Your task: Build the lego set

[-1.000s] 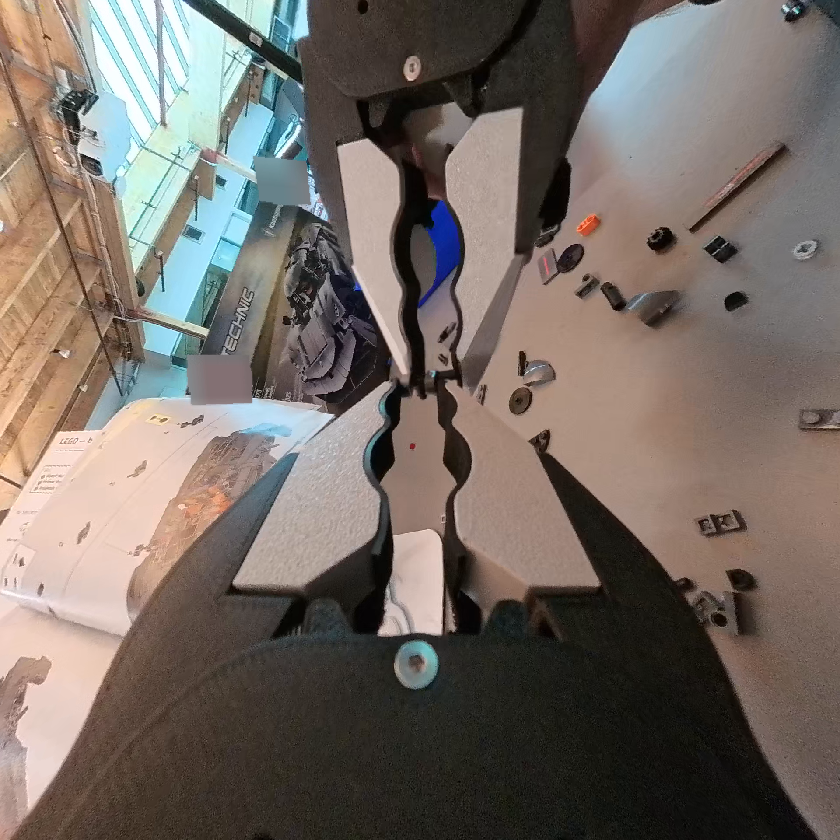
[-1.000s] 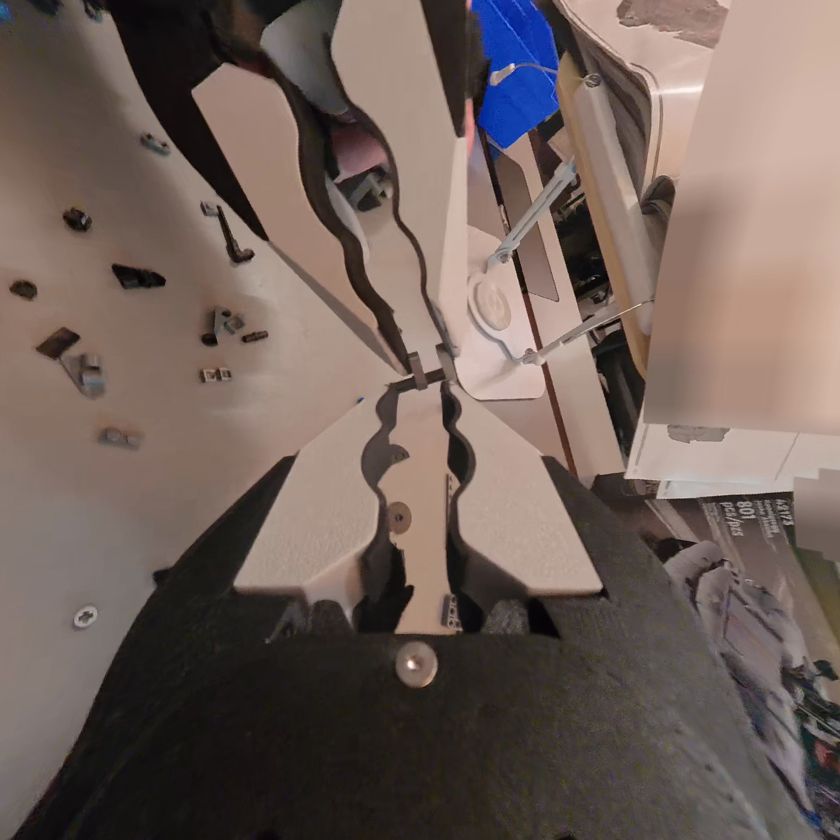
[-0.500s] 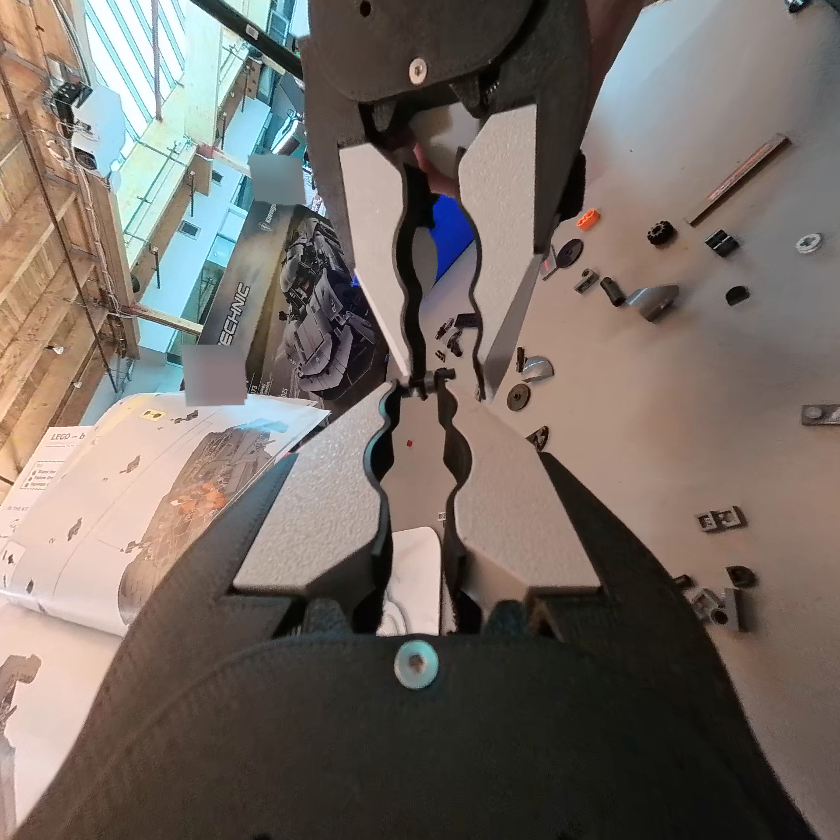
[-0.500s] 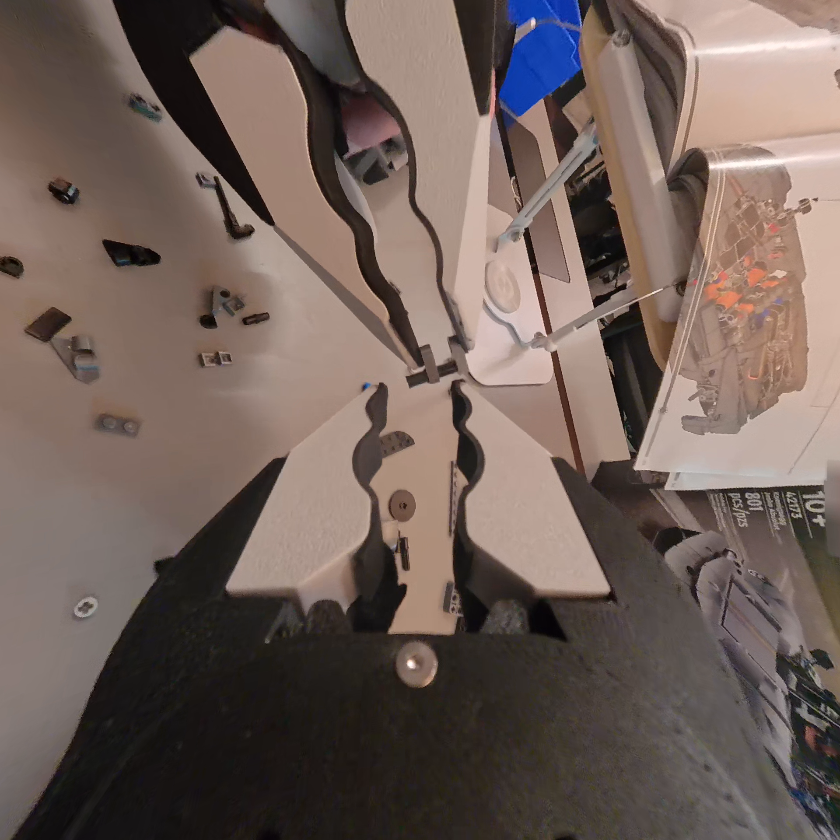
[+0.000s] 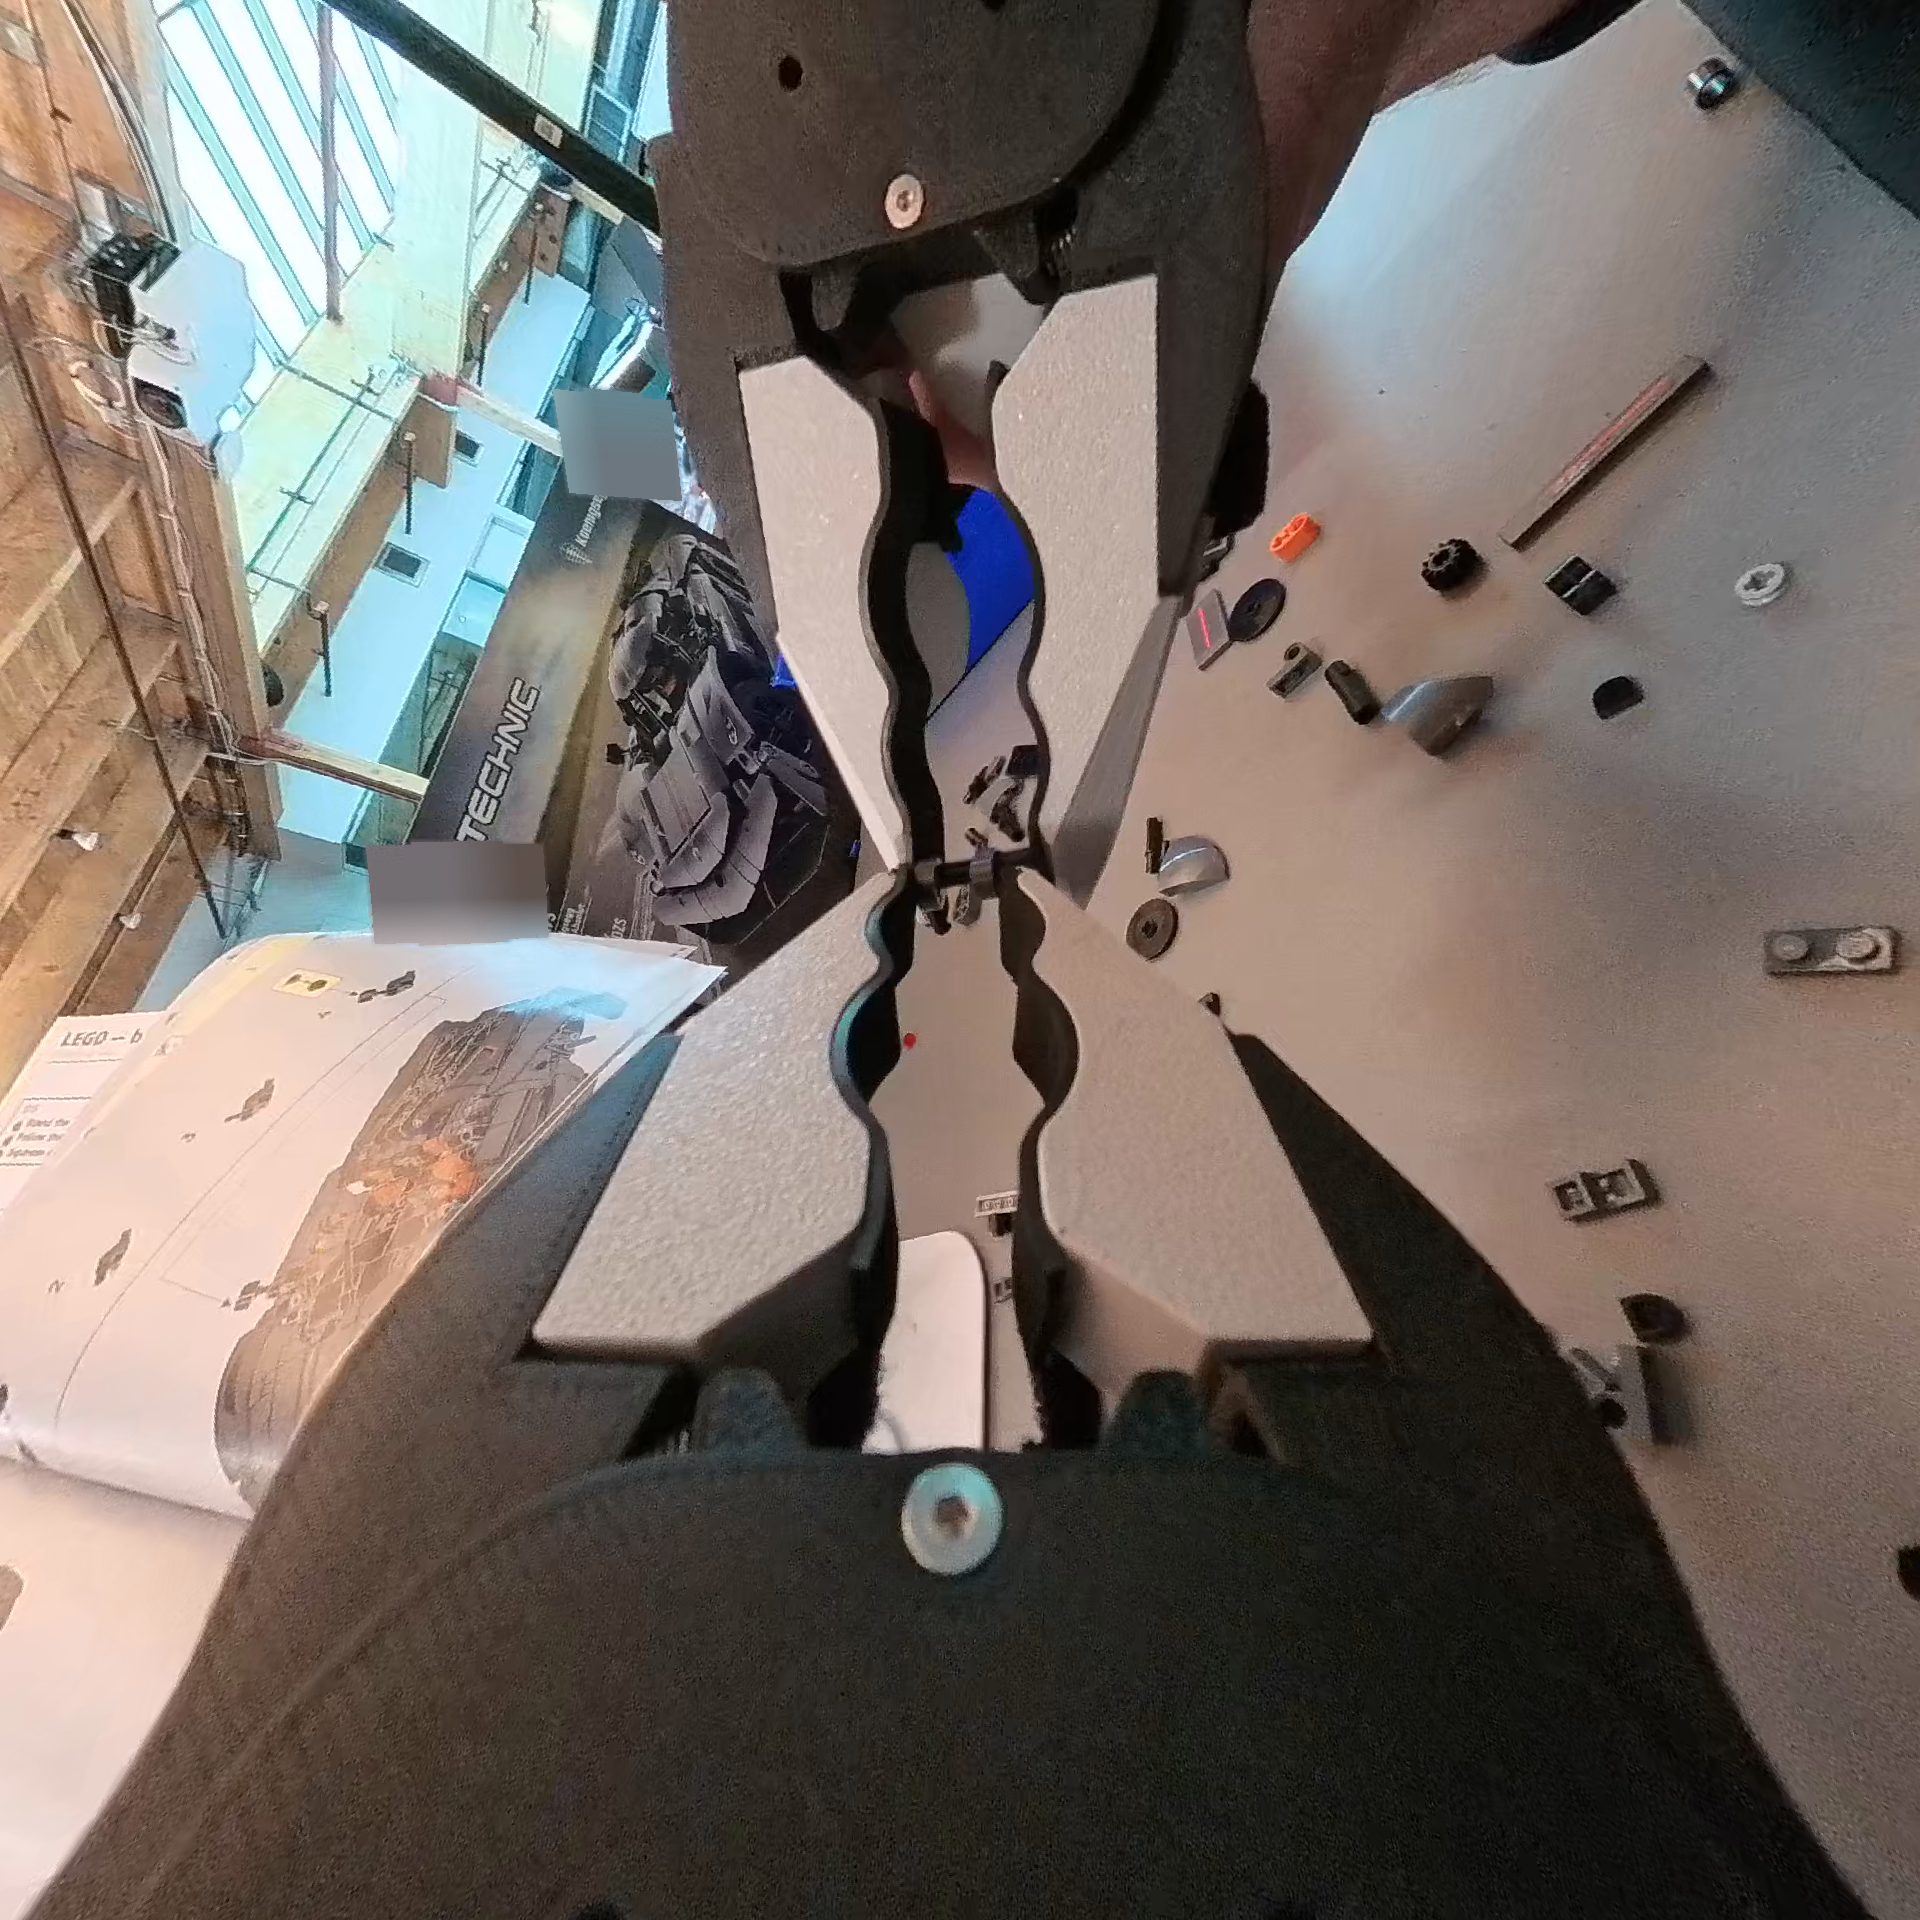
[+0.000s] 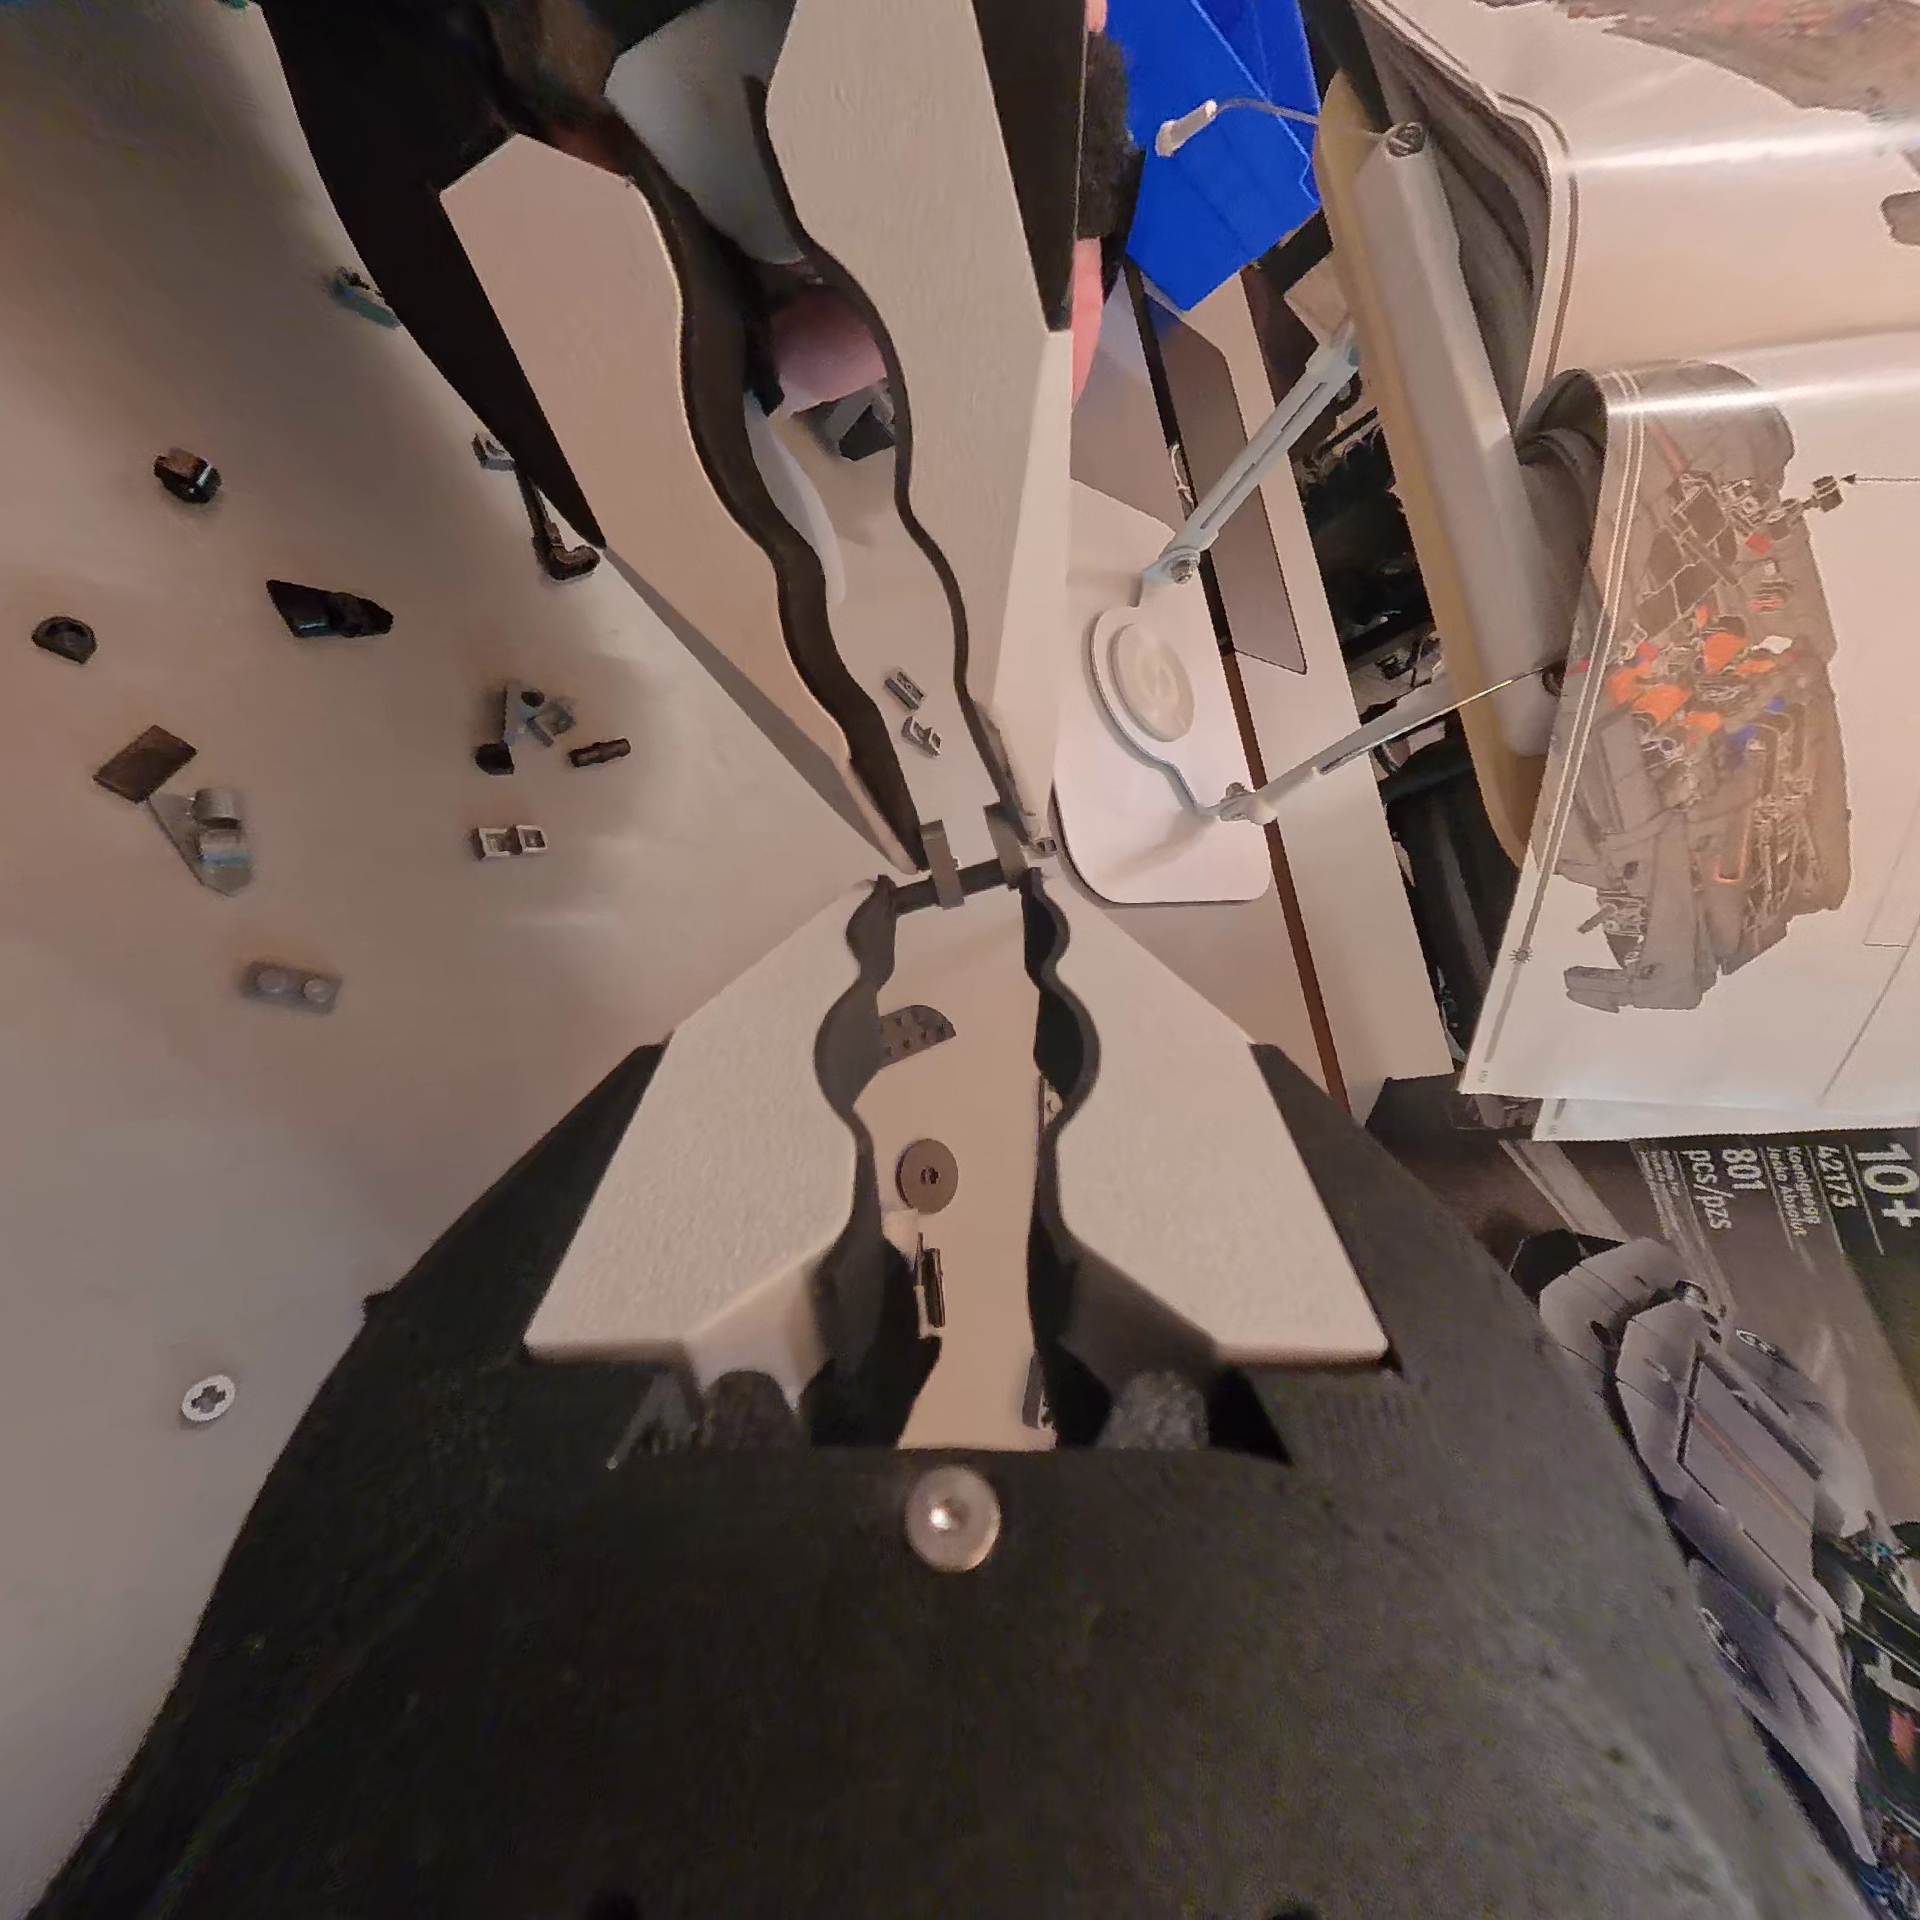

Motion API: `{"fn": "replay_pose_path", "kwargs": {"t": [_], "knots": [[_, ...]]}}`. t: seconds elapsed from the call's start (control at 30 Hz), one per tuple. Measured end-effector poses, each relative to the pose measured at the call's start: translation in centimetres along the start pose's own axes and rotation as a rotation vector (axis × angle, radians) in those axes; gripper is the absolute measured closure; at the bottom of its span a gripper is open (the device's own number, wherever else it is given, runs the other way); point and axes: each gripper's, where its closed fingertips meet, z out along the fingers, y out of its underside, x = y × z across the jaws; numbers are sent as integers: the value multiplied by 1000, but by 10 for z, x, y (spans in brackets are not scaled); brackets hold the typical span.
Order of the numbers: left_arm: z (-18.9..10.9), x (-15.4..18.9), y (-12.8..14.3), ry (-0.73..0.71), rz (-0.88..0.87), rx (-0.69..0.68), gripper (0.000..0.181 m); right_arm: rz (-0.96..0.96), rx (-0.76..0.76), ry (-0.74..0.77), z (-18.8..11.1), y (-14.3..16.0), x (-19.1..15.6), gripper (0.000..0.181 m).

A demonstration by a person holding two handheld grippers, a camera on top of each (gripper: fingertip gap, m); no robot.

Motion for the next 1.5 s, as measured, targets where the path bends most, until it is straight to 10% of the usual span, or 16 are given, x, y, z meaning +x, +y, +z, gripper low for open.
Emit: {"fn": "replay_pose_path", "kwargs": {"t": [1.5], "knots": [[-2,-4,0,-1,-40,13,168,91,5,-50,3,0,-4,157]]}}
